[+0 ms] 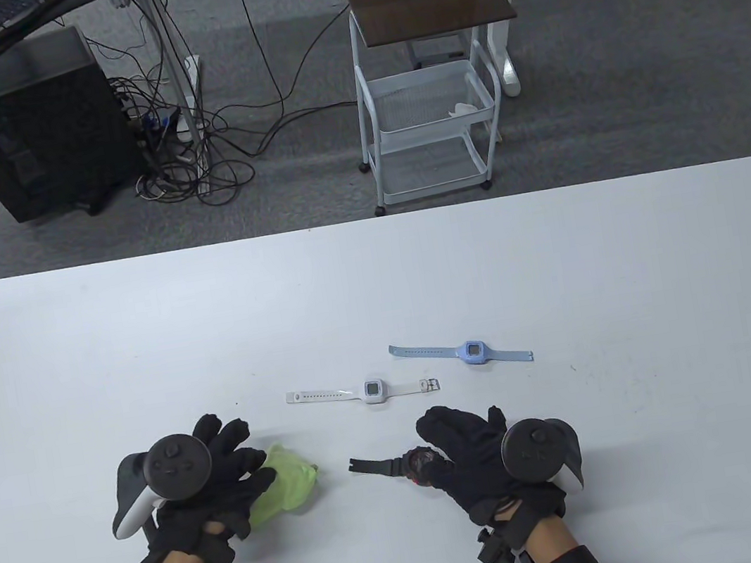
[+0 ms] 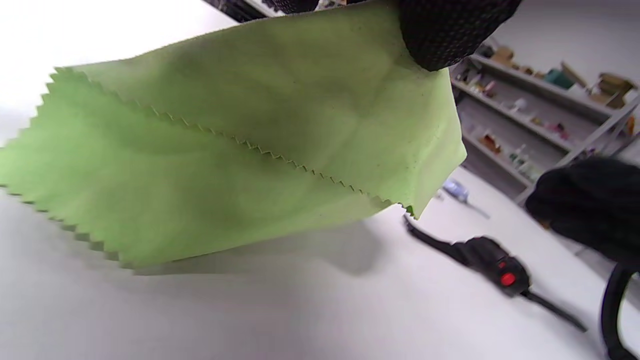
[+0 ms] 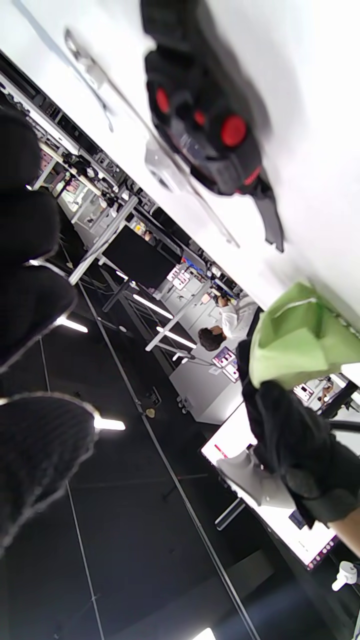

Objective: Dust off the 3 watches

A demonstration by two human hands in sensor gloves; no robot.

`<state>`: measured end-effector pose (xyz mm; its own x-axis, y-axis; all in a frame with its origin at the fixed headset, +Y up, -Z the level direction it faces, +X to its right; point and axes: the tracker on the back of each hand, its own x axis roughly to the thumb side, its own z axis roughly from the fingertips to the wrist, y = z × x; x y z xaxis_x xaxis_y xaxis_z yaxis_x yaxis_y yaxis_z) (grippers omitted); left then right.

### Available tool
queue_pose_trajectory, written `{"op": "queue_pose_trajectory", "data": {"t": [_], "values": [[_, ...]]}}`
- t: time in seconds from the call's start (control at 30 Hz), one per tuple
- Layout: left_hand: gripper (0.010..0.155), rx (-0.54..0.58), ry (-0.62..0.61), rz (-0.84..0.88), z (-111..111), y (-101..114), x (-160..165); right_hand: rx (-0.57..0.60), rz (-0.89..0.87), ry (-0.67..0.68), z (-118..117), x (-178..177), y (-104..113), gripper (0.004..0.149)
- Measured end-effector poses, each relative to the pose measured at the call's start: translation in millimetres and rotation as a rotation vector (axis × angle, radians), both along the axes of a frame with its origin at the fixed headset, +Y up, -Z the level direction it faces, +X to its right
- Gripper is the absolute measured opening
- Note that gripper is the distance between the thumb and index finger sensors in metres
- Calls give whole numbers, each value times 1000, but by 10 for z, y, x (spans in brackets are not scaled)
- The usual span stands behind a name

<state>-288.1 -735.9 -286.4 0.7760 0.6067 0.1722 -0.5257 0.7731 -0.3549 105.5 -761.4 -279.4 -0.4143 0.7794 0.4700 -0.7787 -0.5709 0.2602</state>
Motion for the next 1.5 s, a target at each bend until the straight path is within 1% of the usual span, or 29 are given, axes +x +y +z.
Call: {"op": "queue_pose_trajectory", "data": {"t": [0.17,0.37,0.53,0.73,0.9,1.0,1.13,1.5], "values": [[46,100,39,94,89,196,-72,26,49,-4,21,-47,11,70],[46,167,44,149,182,330,-58,66,161,-3,48,-150,37,69],[46,190,48,146,206,371,-58,134,266,-15,47,-334,136,68],[46,176,63,132,176,332,-91,199,490,15,-26,-705,218,61],[46,158,63,122,157,290,-98,150,649,32,-183,-1068,184,61],[46,150,66,119,149,278,-109,44,803,30,-306,-1237,60,65],[46,147,71,123,146,284,-127,45,853,29,-407,-1328,-60,65],[46,132,81,124,129,279,-153,49,940,49,-512,-1514,-141,60]]}}
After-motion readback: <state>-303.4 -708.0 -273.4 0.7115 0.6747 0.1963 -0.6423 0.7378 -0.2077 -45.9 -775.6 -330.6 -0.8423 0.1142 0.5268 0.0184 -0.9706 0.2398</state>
